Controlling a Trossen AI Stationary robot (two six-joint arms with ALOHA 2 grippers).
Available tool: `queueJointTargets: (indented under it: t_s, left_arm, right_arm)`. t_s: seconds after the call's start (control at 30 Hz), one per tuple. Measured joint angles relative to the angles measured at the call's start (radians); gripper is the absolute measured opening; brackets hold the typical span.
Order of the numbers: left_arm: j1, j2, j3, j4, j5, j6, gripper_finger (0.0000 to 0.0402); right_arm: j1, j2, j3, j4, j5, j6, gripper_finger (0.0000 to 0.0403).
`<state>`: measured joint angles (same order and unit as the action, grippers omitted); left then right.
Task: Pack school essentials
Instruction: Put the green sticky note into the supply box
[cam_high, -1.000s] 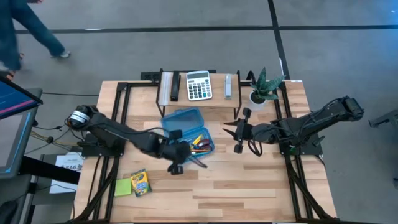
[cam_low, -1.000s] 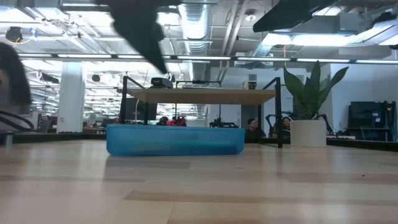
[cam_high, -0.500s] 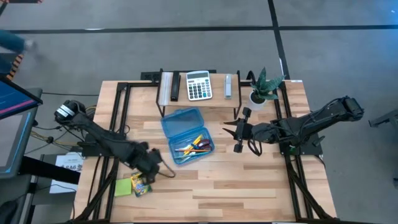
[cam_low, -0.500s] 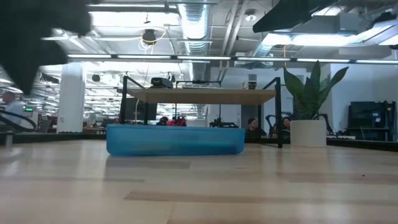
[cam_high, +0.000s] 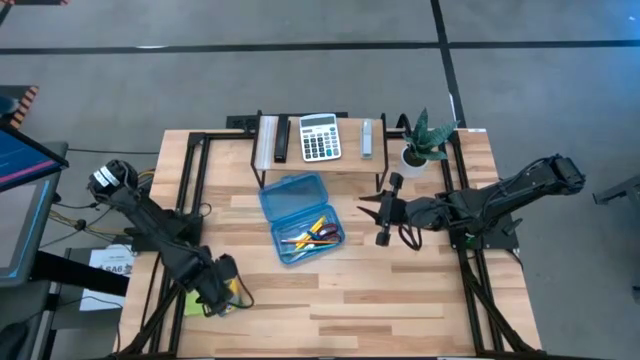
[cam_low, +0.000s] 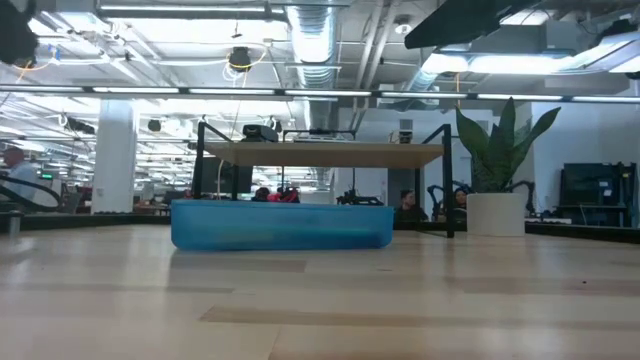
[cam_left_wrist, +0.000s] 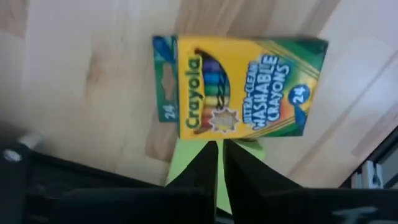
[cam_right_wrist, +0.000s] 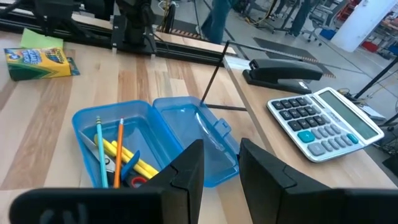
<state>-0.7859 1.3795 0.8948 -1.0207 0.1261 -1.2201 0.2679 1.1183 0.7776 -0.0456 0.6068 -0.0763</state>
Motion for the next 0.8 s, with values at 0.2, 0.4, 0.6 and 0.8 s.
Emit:
queueJointTargets:
  t_s: [0.2, 0.4, 0.6, 0.8]
  left_arm:
    - [-0.060, 0.001, -0.070, 0.126, 0.008, -0.112, 0.0005]
    - [-0.065, 0.016, -0.155, 0.236, 0.111, -0.160, 0.0004]
    - [-0.064, 0.015, -0.161, 0.259, 0.053, -0.144, 0.0004]
    - [-0.017, 0.015, -0.160, 0.294, -0.063, -0.043, 0.0004]
  right_arm:
    - [0.000, 0.000, 0.000, 0.000, -0.006, -0.002, 0.0120]
    - [0.000, 0.000, 0.000, 0.002, -0.006, -0.002, 0.0120]
    - [0.000, 0.000, 0.000, 0.011, -0.006, -0.003, 0.0120]
    - [0.000, 0.000, 0.000, 0.014, -0.006, -0.002, 0.0120]
